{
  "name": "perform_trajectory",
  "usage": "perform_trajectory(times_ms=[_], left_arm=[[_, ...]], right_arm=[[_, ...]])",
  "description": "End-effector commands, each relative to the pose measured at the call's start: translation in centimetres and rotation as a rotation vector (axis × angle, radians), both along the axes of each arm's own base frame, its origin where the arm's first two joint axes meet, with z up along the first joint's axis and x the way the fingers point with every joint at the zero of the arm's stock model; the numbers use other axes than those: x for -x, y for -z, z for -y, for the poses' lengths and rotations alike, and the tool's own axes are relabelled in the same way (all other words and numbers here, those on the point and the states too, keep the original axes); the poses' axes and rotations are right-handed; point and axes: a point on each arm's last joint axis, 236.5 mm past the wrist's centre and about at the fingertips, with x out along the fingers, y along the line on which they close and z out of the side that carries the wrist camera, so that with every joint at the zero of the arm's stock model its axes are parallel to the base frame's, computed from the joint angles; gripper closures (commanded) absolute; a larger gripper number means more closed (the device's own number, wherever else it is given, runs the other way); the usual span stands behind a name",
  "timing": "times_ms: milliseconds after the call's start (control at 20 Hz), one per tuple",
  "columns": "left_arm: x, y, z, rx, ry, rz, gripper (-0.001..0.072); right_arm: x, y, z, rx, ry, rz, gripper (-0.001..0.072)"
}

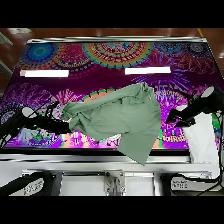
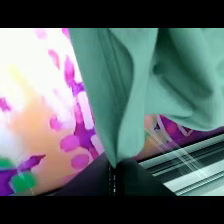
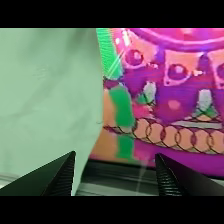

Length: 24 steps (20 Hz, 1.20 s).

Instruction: Fold the shirts.

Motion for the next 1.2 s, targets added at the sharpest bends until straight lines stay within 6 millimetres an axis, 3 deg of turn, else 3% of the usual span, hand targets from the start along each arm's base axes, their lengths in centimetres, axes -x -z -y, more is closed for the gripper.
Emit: perform_trajectory(times_ms=[0,300,350,400,500,550,600,650,700,750,850,900,950,1050,1100,1150], left_arm=[[0.2,-1.8,-0.4,0.003,0.008,0.034,0.0667],[-0.1,-3.2,-0.4,0.000,0.007,0.088,0.0666],[-0.2,-3.4,-0.4,0.000,0.007,0.094,0.0666],[-0.5,-3.8,-0.4,0.000,0.004,0.103,0.0667],[-1.7,-5.1,-0.5,-0.001,-0.002,0.142,0.0667],[-2.5,-6.0,-0.5,-0.001,-0.005,0.167,0.0666],[-3.5,-7.2,-0.5,-0.002,-0.005,0.200,0.0667],[-4.3,-8.4,-0.5,-0.001,0.000,0.229,0.0667],[-5.0,-10.0,-0.5,0.001,0.011,0.259,0.0667],[-5.7,-11.6,-0.4,0.002,0.024,0.290,0.0667],[-8.0,-17.6,-0.3,0.000,0.028,0.451,0.0669],[-9.4,-22.7,-0.4,-0.008,0.014,0.600,0.0669],[-10.4,-29.0,-0.8,-0.019,-0.012,0.781,0.0669],[-9.4,-42.6,-1.3,-0.019,-0.081,1.140,0.0669],[-7.1,-49.7,-1.7,-0.013,-0.122,1.323,0.0669],[-4.1,-55.4,-2.1,-0.012,-0.159,1.468,0.0668]], right_arm=[[0.1,2.6,-2.1,-0.066,0.098,0.015,0.0084],[-0.3,4.8,-5.4,-0.218,0.191,-0.060,0.0089],[-0.2,5.1,-5.7,-0.223,0.190,-0.072,0.0131],[0.0,5.3,-6.0,-0.222,0.183,-0.082,0.0234],[0.1,5.4,-7.0,-0.217,0.149,-0.084,0.0277],[0.1,5.4,-7.6,-0.221,0.136,-0.084,0.0344],[0.2,5.3,-8.2,-0.222,0.121,-0.088,0.0502],[0.4,5.2,-8.8,-0.229,0.107,-0.096,0.0608],[0.3,4.9,-9.4,-0.245,0.090,-0.086,0.0658],[-0.5,3.7,-10.2,-0.294,0.066,-0.028,0.0659],[-3.7,-1.3,-11.5,-0.379,0.000,0.192,0.0659],[-5.9,-5.1,-11.6,-0.387,-0.032,0.336,0.0659],[-8.3,-10.5,-11.4,-0.382,-0.064,0.513,0.0659],[-11.0,-23.8,-10.5,-0.326,-0.117,0.890,0.0659],[-10.8,-32.1,-9.8,-0.255,-0.142,1.109,0.0658],[-9.1,-40.3,-9.2,-0.166,-0.159,1.326,0.0658]])
